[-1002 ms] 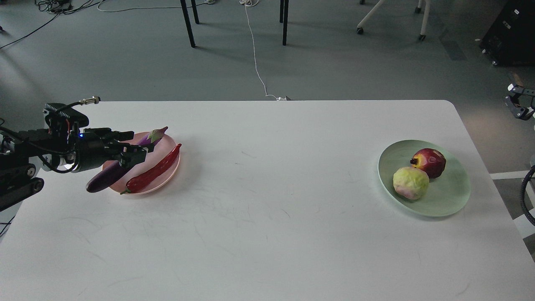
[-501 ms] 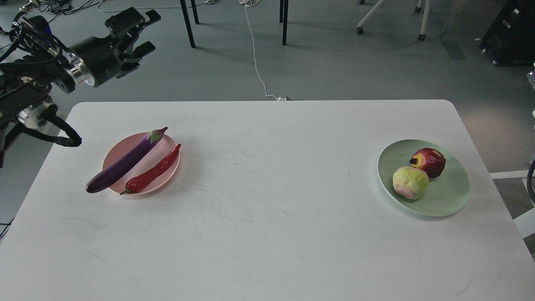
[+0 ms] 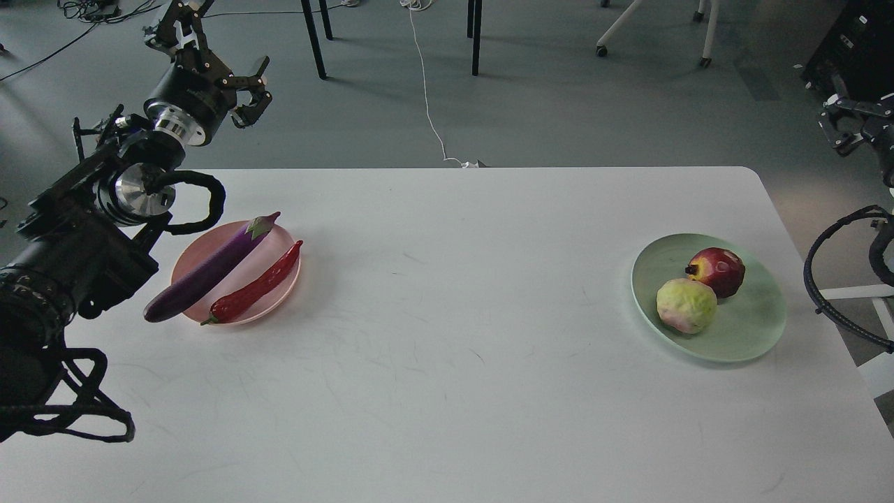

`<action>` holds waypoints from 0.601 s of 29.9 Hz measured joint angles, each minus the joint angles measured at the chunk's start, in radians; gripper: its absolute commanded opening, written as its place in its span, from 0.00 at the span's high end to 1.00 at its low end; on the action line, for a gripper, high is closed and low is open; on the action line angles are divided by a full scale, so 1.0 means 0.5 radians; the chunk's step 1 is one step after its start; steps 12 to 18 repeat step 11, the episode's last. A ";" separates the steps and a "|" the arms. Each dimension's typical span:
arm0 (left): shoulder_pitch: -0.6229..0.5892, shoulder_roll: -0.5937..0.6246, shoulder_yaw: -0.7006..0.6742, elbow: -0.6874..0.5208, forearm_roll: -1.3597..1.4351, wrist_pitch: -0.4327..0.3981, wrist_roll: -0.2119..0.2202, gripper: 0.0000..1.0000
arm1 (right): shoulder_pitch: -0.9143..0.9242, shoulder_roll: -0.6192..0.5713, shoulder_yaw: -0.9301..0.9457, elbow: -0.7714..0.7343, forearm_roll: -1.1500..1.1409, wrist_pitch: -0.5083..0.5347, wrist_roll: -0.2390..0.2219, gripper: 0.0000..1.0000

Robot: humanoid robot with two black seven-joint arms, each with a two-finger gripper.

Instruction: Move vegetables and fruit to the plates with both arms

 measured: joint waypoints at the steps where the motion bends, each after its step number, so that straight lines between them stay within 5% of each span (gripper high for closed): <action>1: 0.030 -0.026 -0.074 0.019 -0.019 0.000 0.019 0.02 | -0.010 0.041 0.012 0.000 0.009 -0.002 -0.007 0.01; 18: 0.212 -0.036 -0.220 0.036 -0.106 -0.068 0.022 0.02 | -0.079 0.173 0.019 0.011 0.081 0.007 -0.033 0.01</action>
